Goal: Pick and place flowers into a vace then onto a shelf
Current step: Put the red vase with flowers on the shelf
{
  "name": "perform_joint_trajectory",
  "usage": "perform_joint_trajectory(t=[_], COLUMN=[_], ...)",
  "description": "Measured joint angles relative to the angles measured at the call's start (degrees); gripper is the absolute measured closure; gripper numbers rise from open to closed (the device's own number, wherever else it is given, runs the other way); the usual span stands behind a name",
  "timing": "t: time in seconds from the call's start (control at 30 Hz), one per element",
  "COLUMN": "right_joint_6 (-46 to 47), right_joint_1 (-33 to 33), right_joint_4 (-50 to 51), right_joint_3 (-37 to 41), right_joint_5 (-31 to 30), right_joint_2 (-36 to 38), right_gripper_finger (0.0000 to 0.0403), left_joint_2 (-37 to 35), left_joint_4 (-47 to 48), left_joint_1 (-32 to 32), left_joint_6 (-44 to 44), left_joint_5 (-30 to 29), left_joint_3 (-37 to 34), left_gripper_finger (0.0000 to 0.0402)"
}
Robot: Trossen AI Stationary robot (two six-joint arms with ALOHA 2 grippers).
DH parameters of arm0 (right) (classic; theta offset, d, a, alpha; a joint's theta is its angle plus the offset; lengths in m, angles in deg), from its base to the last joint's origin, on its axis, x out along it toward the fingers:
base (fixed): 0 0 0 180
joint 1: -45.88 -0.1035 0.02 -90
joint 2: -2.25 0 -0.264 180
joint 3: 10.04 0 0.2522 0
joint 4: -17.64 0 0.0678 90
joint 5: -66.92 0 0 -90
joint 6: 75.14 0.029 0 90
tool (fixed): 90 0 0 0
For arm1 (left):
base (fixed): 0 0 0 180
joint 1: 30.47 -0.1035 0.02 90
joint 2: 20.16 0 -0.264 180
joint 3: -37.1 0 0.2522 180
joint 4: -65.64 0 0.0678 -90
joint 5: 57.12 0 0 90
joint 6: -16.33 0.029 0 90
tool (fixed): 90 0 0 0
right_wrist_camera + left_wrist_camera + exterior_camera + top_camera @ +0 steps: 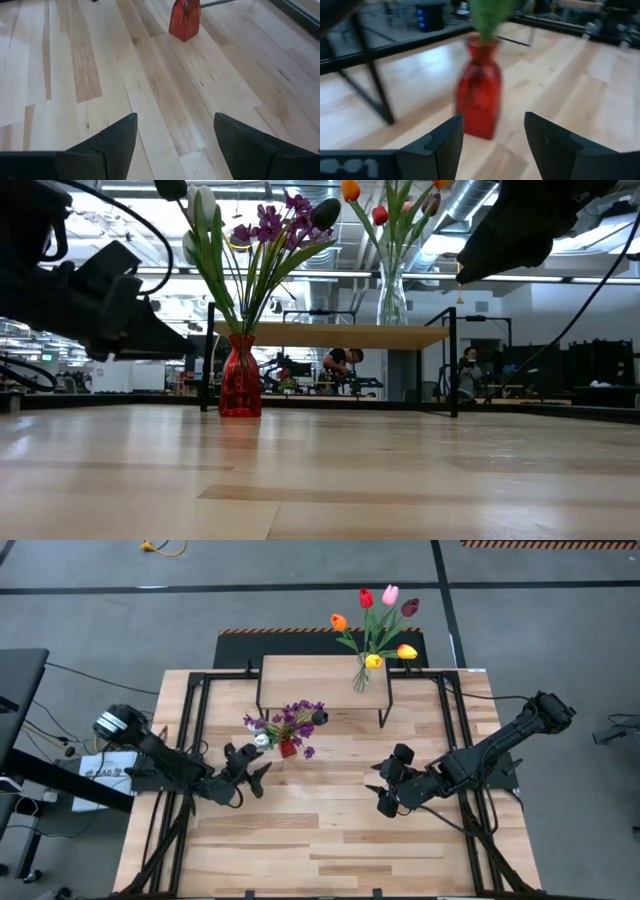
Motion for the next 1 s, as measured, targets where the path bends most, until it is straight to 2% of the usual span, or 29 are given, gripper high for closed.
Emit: perform_joint_trajectory(t=[0.17,0.23,0.33,0.53,0.67,0.8,1.0], right_joint_6=[0.0,0.0,0.0,0.9,0.9,1.0,1.0], right_joint_1=[0.0,0.0,0.0,0.0,0.0,0.0,0.0], right_joint_4=[0.0,0.0,0.0,0.0,0.1,0.7,0.9], right_joint_3=[0.0,0.0,0.0,0.0,0.0,0.0,0.0], right_joint_5=[0.0,0.0,0.0,0.1,0.2,1.0,1.5], right_joint_2=[0.0,0.0,0.0,0.0,0.0,0.0,0.0], right_gripper_finger=[0.0147,0.0147,0.0147,0.0147,0.0147,0.0147,0.0147], left_joint_2=[10.9,15.0,20.6,28.5,31.2,31.4,31.4], left_joint_4=[-17.6,-24.3,-31.7,-42.2,-45.6,-45.9,-46.1], left_joint_1=[0.0,0.0,-0.1,-1.6,-3.3,-5.0,-7.4], left_joint_6=[8.7,11.1,11.9,12.5,15.5,16.5,17.0], left_joint_5=[4.8,4.6,1.4,0.2,0.6,3.1,3.5], left_joint_3=[0.0,0.0,0.0,0.5,1.3,1.9,2.1], left_gripper_finger=[0.0202,0.0202,0.0202,0.0202,0.0202,0.0202,0.0202])
